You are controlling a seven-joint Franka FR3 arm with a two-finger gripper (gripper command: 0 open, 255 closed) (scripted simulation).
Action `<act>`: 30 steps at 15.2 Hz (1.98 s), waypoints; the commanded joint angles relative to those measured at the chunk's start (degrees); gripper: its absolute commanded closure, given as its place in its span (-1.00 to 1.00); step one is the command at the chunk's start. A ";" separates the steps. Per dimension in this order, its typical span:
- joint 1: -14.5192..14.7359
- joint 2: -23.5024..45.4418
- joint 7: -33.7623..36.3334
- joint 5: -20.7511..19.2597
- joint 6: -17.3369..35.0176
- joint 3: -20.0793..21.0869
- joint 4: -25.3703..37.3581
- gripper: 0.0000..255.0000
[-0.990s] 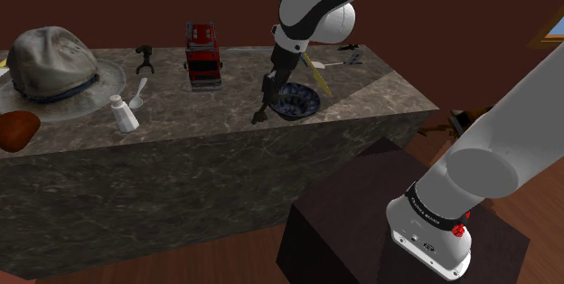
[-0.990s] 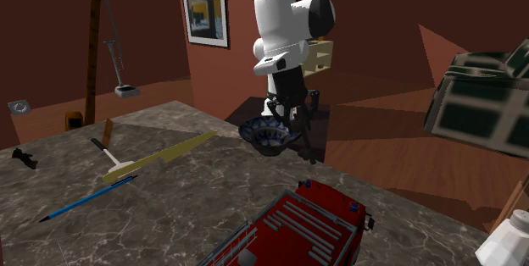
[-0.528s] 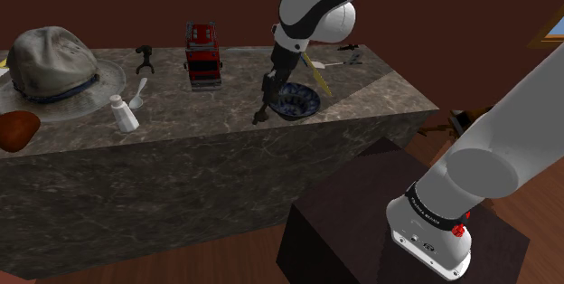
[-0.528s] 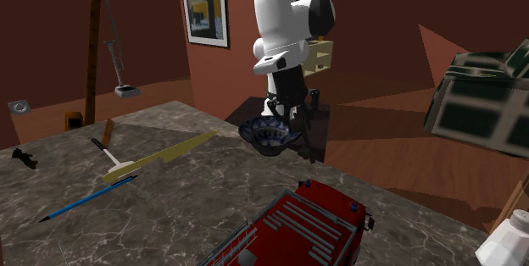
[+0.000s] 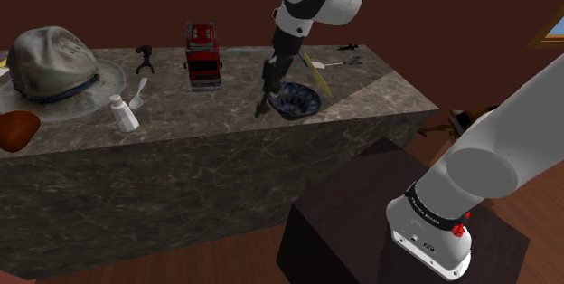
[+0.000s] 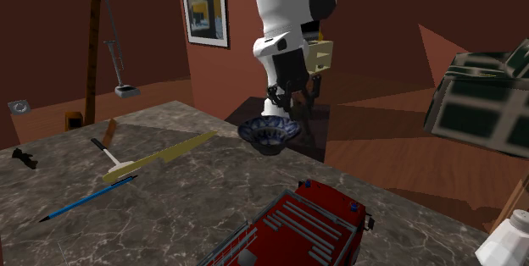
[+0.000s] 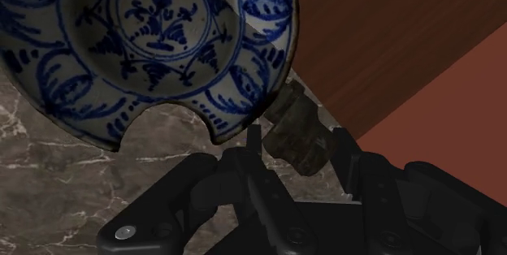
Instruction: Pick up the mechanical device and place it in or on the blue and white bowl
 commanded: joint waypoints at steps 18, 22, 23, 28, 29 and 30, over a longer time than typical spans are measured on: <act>-0.74 -5.59 3.71 -2.03 -14.50 -1.03 9.22 1.00; -1.82 -7.64 1.74 -2.27 -17.87 -2.91 9.84 1.00; -2.33 -8.45 0.64 -2.40 -18.98 -3.84 9.78 1.00; -5.10 -11.64 -5.03 -3.64 -24.91 -8.72 10.59 1.00; -5.07 -11.60 -5.22 -3.56 -24.17 -8.69 9.87 1.00; -5.05 -11.55 -5.41 -3.48 -23.43 -8.65 9.16 1.00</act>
